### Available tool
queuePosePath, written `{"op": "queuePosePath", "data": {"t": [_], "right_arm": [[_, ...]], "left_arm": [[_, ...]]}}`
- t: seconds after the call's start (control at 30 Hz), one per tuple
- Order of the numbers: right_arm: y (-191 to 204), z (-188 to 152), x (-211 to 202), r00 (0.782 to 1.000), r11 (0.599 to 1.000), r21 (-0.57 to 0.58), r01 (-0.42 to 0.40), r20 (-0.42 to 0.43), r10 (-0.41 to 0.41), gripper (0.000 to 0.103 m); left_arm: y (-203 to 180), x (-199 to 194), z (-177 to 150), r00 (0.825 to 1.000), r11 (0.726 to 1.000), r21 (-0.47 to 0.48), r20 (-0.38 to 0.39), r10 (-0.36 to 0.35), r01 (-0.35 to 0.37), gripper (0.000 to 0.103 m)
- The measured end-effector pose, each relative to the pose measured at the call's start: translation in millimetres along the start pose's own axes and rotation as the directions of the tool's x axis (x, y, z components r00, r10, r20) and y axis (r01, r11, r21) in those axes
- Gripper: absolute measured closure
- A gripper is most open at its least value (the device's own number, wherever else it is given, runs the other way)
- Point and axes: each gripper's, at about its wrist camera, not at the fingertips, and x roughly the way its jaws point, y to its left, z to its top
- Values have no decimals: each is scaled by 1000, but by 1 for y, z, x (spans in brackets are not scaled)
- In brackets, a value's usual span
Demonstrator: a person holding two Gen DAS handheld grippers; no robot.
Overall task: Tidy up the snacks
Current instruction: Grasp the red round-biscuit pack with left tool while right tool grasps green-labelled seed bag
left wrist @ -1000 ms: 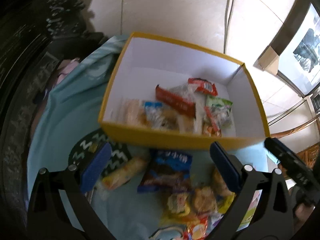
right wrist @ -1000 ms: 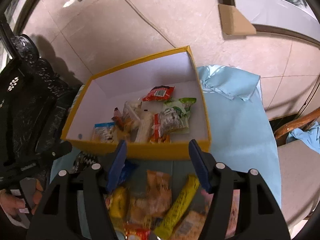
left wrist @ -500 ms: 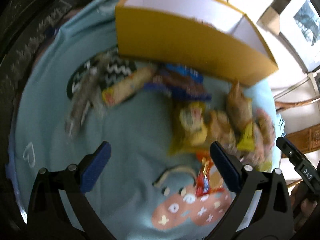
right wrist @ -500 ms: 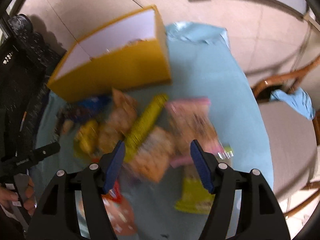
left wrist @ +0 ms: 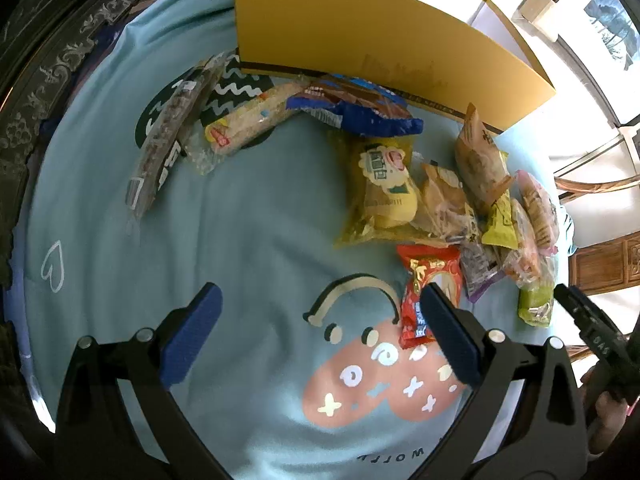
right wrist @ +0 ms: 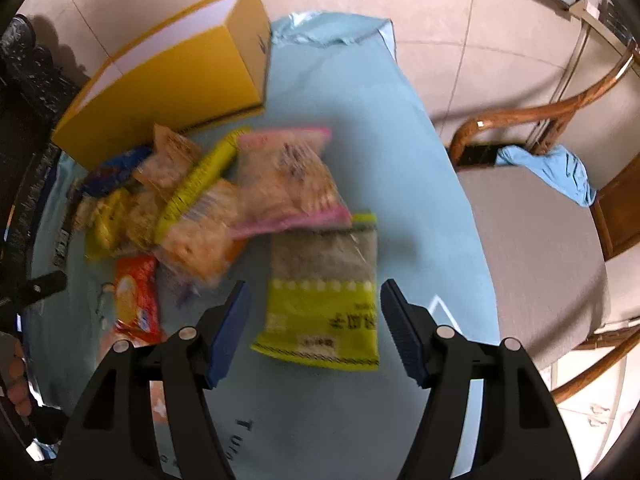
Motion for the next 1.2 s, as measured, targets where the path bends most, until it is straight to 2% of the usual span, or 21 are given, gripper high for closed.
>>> {"op": "queuePosePath", "data": {"t": [0.13, 0.3, 0.43, 0.57, 0.77, 0.93, 1.1, 1.2], "right_arm": [[0, -2, 15, 1000, 1000, 0, 7, -25, -7, 35], [11, -3, 38, 997, 997, -40, 64, -51, -66, 31], [21, -9, 45, 991, 983, -142, 117, -43, -124, 32], [16, -9, 37, 996, 991, -126, 50, -64, -59, 37], [8, -12, 10, 997, 994, -92, -51, -54, 46, 38], [12, -14, -1, 996, 994, -83, -77, -61, 72, 37], [17, -13, 0, 993, 991, -92, -101, -65, 95, 37], [19, -14, -2, 993, 989, -102, -110, -64, 104, 37]], "left_arm": [[-1, 0, -1, 1000, 1000, 5, -5, 1, -1, 2], [-3, 0, -3, 1000, 1000, 8, -10, 3, -3, 2], [-6, 5, -3, 1000, 1000, 10, -21, -1, 1, 2], [-22, 15, -8, 999, 999, 44, -47, -12, 14, 2], [-55, 31, -16, 996, 993, 116, -89, -28, 38, 2], [-72, 41, -14, 994, 989, 140, -102, -31, 45, 2], [-80, 58, -7, 994, 990, 138, -108, 13, 2, 2], [-83, 70, -5, 992, 991, 136, -121, 29, -13, 11]]}}
